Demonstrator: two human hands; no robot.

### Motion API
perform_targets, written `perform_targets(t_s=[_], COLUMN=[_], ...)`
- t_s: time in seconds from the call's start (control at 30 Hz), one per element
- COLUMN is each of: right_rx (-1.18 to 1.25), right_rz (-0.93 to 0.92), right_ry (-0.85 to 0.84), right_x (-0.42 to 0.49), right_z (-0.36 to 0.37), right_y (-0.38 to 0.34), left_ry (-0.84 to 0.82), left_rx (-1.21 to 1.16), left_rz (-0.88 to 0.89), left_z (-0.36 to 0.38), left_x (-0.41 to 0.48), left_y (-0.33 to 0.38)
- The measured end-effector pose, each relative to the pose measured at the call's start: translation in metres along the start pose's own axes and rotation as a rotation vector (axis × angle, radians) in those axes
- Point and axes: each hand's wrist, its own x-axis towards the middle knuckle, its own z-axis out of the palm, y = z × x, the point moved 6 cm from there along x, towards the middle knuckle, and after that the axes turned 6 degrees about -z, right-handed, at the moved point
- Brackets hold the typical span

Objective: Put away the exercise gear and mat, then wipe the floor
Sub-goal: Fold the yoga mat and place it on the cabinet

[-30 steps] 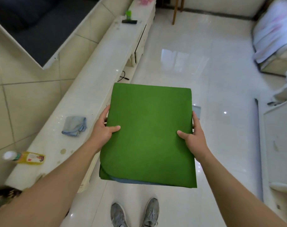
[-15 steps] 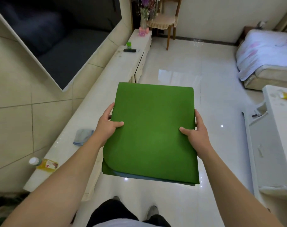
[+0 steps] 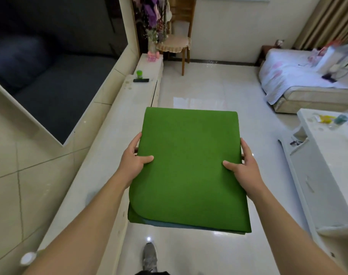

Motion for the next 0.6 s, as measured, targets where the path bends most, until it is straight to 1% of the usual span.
perform_targets(t_s=[0.13, 0.3, 0.43, 0.6], right_rx=[0.018, 0.016, 0.017, 0.039], right_rz=[-0.006, -0.039, -0.037, -0.012], right_ry=[0.031, 0.070, 0.088, 0.082], right_x=[0.021, 0.050, 0.085, 0.150], right_z=[0.034, 0.064, 0.070, 0.066], right_y=[-0.018, -0.037, -0.042, -0.033], left_ry=[-0.046, -0.071, -0.075, -0.058], left_rx=[0.040, 0.040, 0.024, 0.040], left_rz=[0.054, 0.075, 0.065, 0.044], left_z=[-0.024, -0.043, -0.036, -0.009], left_x=[0.034, 0.074, 0.109, 0.164], left_y=[0.027, 0.054, 0.067, 0.082])
